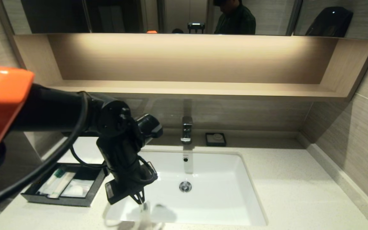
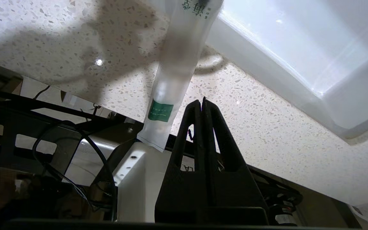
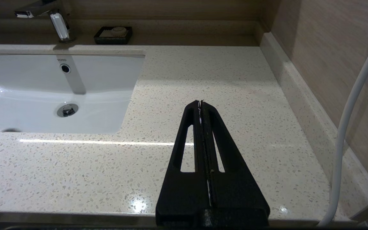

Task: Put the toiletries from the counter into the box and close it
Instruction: Pick up the bathroom toiletry

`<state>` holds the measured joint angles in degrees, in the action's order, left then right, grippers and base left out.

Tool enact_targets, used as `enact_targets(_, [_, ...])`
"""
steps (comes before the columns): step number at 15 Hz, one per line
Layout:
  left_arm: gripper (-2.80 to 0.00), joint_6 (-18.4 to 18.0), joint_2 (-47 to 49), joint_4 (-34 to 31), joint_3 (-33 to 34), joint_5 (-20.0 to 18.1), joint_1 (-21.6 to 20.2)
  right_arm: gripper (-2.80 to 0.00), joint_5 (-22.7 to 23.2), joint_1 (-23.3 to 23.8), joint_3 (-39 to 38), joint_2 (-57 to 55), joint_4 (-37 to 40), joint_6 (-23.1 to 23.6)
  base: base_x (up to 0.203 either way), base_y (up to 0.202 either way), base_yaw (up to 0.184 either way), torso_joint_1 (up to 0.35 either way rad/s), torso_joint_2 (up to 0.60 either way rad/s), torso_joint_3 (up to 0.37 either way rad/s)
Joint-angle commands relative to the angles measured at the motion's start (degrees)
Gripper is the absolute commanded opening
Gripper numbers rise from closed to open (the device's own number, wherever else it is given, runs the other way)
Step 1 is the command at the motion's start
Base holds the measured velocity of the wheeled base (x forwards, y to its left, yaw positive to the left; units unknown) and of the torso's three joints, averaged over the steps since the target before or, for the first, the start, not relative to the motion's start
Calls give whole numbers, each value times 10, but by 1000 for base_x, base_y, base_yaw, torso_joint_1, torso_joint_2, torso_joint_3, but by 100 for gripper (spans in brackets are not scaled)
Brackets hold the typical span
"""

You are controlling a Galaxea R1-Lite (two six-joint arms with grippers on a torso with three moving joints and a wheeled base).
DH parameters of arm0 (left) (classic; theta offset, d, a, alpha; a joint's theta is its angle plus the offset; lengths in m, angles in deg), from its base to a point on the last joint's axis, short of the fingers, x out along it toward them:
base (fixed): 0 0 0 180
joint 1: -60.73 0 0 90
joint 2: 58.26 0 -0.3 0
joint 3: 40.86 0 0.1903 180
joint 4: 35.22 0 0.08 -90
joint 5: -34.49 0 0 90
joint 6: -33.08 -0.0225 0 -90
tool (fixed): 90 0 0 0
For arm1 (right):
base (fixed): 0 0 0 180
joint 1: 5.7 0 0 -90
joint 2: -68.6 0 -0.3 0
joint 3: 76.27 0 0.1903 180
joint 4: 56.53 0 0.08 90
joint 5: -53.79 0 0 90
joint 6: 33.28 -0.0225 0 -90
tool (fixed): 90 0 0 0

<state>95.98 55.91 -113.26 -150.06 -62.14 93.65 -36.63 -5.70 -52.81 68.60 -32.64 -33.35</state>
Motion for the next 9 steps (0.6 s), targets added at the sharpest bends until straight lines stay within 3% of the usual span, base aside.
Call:
enact_targets(1, [-280, 3, 24, -3, 1, 0, -1, -280, 0, 0, 0, 0, 0, 0, 0, 0, 0, 0, 0, 0])
enact_targets(9, [-280, -23, 60, 6, 0, 1, -6, -280, 0, -1, 0, 0, 0, 0, 0, 0, 0, 0, 0, 0])
